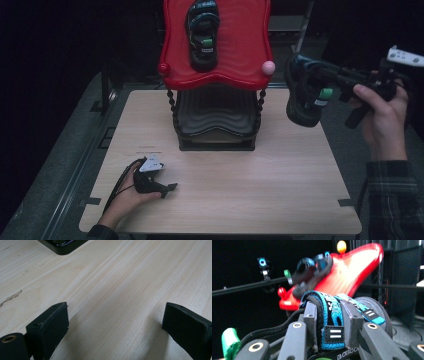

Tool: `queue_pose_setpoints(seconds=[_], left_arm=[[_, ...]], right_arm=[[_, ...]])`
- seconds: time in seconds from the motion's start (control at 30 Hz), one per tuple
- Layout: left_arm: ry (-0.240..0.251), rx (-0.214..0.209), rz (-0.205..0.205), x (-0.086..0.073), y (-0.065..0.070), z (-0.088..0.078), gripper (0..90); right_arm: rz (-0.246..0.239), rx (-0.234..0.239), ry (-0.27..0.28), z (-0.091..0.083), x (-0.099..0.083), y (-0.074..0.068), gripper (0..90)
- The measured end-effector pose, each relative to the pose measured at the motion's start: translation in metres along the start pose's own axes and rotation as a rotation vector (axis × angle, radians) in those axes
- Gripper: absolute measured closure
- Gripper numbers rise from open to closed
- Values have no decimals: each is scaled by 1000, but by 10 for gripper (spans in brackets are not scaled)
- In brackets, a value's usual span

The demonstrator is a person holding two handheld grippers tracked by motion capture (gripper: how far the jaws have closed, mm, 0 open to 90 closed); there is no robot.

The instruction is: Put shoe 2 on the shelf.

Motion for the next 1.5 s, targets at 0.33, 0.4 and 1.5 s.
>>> queue_pose_setpoints(seconds=[0.33, 0.4, 1.5], left_arm=[[3, 0, 0, 0, 0, 0, 59], [3, 0, 0, 0, 0, 0, 59], [3, -6, 7, -1, 1, 0, 60]], right_arm=[[-22, 18, 67, 32, 52, 5, 680], [-20, 23, 73, 41, 58, 5, 680], [-48, 35, 21, 195, 64, 21, 680]])
Point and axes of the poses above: each handheld gripper's, and its own axes: z roughly forward along the jaws, x roughly out of its top, y roughly to its right, the point moved 3 cm from there along z, roughly forward along the jaws, and after that the axes turned 10 degrees about -z, right-handed, at the moved point
